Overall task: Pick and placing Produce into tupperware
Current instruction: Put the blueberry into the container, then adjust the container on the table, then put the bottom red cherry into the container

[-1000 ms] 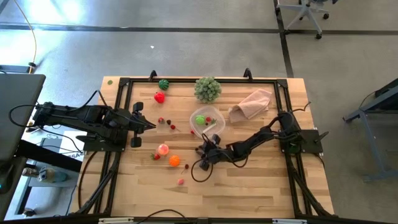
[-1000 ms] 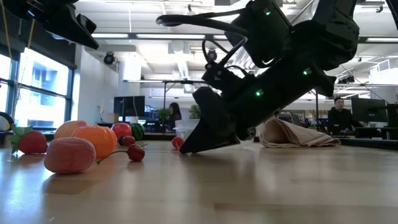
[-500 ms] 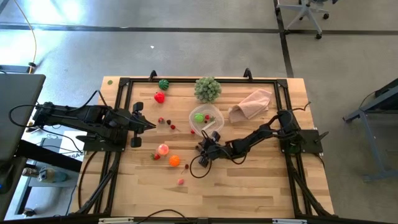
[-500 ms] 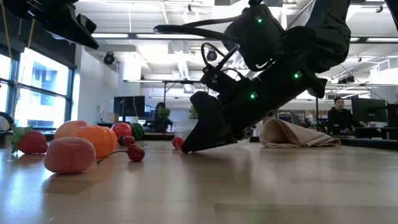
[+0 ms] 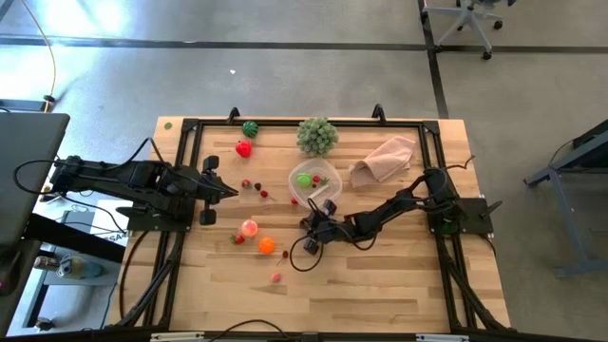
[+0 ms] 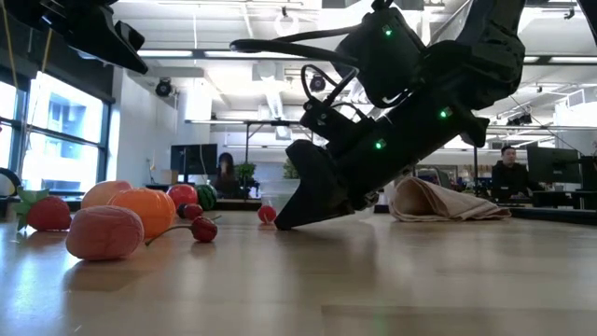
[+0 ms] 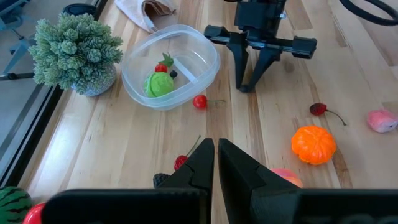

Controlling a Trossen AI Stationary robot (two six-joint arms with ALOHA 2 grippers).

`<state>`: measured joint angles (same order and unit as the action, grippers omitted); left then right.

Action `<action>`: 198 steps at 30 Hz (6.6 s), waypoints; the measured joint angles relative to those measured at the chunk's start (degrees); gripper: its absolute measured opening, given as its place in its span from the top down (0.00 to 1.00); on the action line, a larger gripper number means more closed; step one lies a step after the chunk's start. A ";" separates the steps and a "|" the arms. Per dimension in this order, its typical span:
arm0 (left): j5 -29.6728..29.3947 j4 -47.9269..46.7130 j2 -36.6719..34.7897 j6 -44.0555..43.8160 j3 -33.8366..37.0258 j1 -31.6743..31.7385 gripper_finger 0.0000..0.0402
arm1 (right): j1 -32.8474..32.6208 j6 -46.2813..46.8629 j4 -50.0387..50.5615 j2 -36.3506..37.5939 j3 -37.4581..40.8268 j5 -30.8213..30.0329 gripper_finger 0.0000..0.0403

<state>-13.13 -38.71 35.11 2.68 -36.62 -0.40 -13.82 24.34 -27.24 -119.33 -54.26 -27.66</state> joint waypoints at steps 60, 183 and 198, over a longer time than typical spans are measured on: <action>0.00 -0.03 0.02 0.01 0.00 0.00 0.96 | 16.78 -15.61 43.11 11.96 -14.21 9.32 0.85; 0.02 -0.01 0.02 0.00 0.00 -0.01 0.96 | -7.48 -16.45 11.26 -4.48 -14.21 10.20 0.68; 0.00 -0.01 0.00 0.01 0.00 0.01 0.96 | -4.00 -11.28 15.36 -4.15 -14.45 15.62 0.68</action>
<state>-13.13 -38.72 35.12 2.69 -36.62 -0.39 -17.83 13.06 -11.88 -123.48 -68.71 -12.04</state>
